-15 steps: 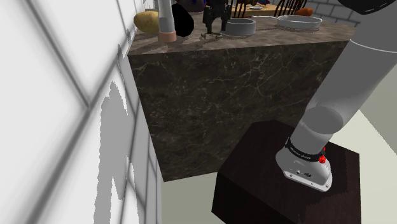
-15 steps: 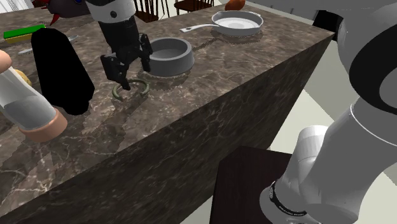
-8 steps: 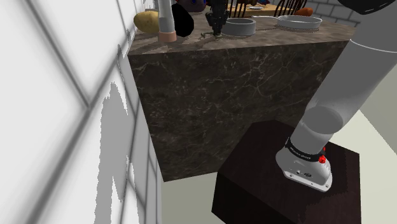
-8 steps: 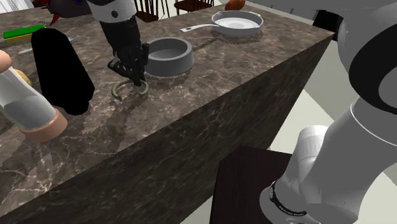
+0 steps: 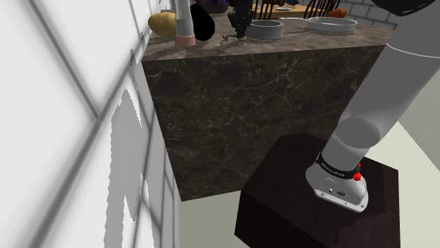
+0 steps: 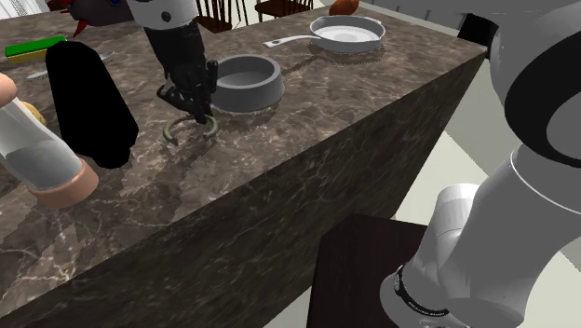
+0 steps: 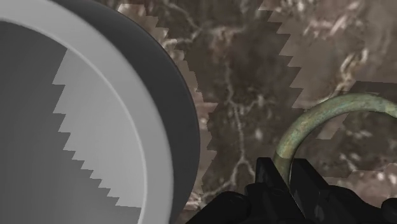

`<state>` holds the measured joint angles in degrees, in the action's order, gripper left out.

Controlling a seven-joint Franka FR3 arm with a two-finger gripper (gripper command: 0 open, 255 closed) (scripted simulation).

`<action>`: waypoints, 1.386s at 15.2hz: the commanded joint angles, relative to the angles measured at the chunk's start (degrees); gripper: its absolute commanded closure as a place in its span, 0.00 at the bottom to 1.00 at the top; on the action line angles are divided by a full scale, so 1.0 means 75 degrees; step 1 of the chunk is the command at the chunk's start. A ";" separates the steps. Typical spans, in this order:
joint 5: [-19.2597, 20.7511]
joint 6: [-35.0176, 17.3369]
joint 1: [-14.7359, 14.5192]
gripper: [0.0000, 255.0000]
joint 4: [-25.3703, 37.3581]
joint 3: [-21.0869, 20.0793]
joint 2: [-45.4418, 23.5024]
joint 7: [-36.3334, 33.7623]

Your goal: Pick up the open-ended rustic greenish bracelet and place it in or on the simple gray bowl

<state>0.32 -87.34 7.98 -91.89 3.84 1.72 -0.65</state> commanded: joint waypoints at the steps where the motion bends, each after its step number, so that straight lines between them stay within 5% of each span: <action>1: -0.0001 0.0218 0.0003 1.00 0.0253 0.0003 -0.0058 0.0004; 21: -0.0079 0.2606 0.0159 1.00 0.3759 0.0120 -0.1179 0.0259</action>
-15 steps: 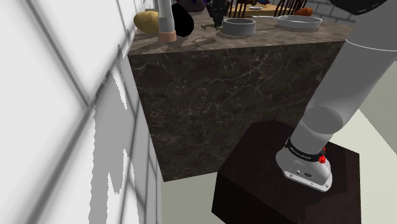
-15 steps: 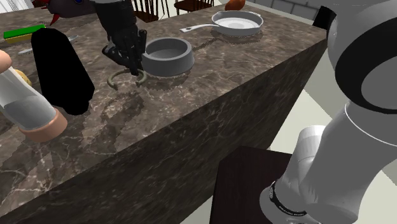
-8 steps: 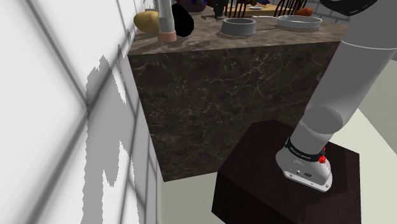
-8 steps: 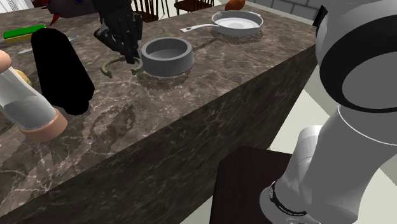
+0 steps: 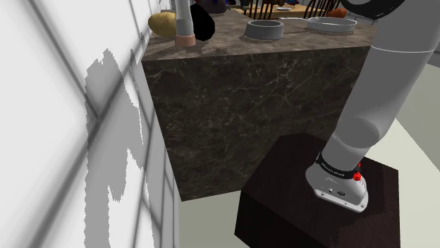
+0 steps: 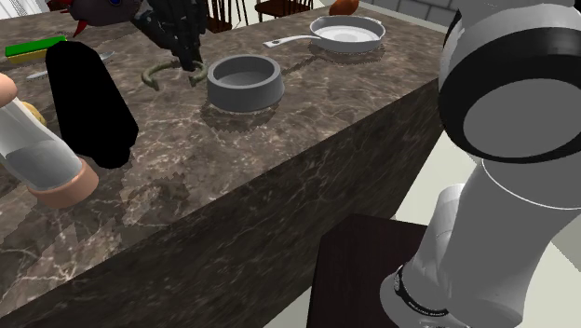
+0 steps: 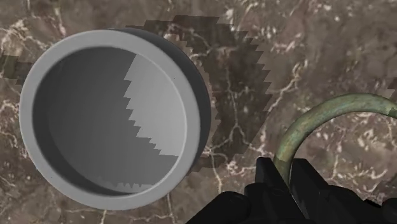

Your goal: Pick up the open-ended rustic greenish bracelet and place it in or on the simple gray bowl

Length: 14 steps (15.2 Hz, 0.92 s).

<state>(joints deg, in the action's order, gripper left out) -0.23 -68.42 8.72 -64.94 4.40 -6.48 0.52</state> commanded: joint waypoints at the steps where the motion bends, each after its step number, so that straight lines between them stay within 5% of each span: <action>1: -0.0003 0.0069 0.0170 1.00 0.0125 0.0127 -0.0058 0.0296; 12: -0.0098 0.0154 0.1468 1.00 0.0643 0.1042 -0.0484 0.2460; 14: -0.0046 -0.0171 0.1427 1.00 0.0100 0.1023 -0.0262 0.2428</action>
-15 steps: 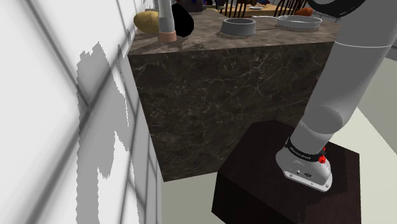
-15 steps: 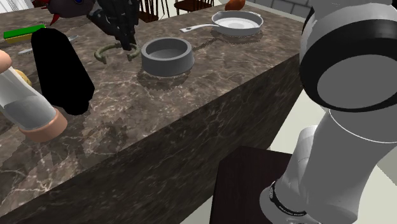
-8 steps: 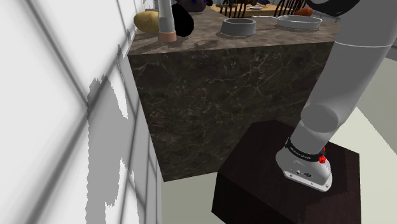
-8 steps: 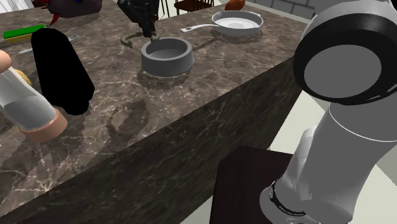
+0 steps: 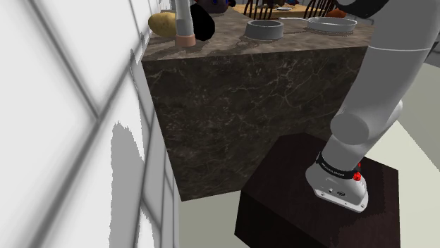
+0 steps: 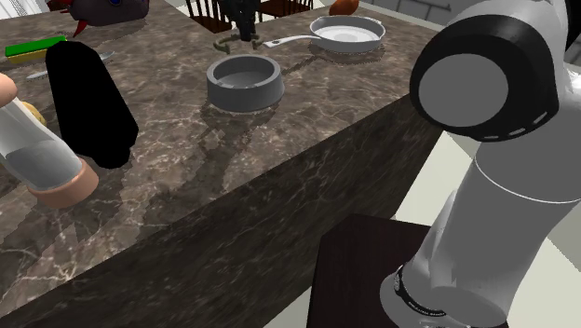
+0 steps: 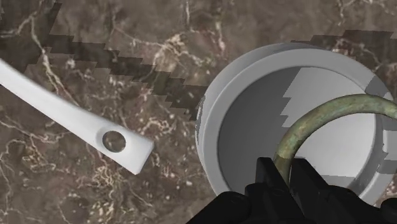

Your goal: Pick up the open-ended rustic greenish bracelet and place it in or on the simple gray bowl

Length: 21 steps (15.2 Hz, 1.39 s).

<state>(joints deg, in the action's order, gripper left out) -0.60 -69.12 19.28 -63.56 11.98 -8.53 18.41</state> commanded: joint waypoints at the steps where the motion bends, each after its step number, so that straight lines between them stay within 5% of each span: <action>1: 0.0025 -0.0230 0.0001 1.00 -0.0334 0.0006 0.0109 0.0029; 11: 0.0167 -0.1548 -0.0096 1.00 -0.2324 -0.0048 0.0793 -0.0083; 19: 0.0167 -0.1548 -0.0096 1.00 -0.2324 -0.0047 0.0793 -0.0083; 20: 0.0167 -0.1550 -0.0096 0.00 -0.2328 -0.0047 0.0796 -0.0083; 21: 0.0167 -0.1550 -0.0096 0.00 -0.2329 -0.0046 0.0796 -0.0083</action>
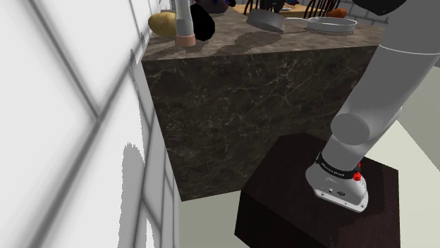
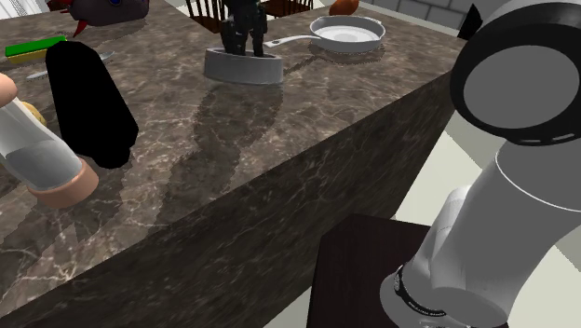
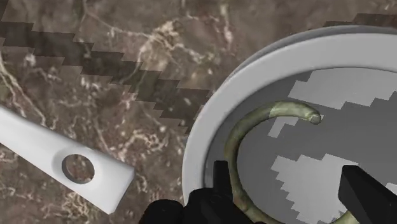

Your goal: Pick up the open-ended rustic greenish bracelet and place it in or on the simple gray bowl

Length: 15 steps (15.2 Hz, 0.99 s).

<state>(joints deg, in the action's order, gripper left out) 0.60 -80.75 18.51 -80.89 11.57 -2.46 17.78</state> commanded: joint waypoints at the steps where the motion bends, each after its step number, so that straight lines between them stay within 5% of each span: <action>1: 0.0005 -0.0001 0.0007 0.00 -0.0015 0.0008 -0.0017 0.0000; 4: 0.0005 0.0004 0.0006 0.00 -0.0012 0.0008 -0.0016 -0.0001; 8: -0.0145 0.1280 0.0096 0.00 0.1973 0.0062 -0.0738 0.0101; 15: -0.0145 0.1281 0.0097 0.00 0.1974 0.0060 -0.0738 0.0101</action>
<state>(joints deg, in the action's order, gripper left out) -0.48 -71.17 19.23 -66.13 12.02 -7.98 18.54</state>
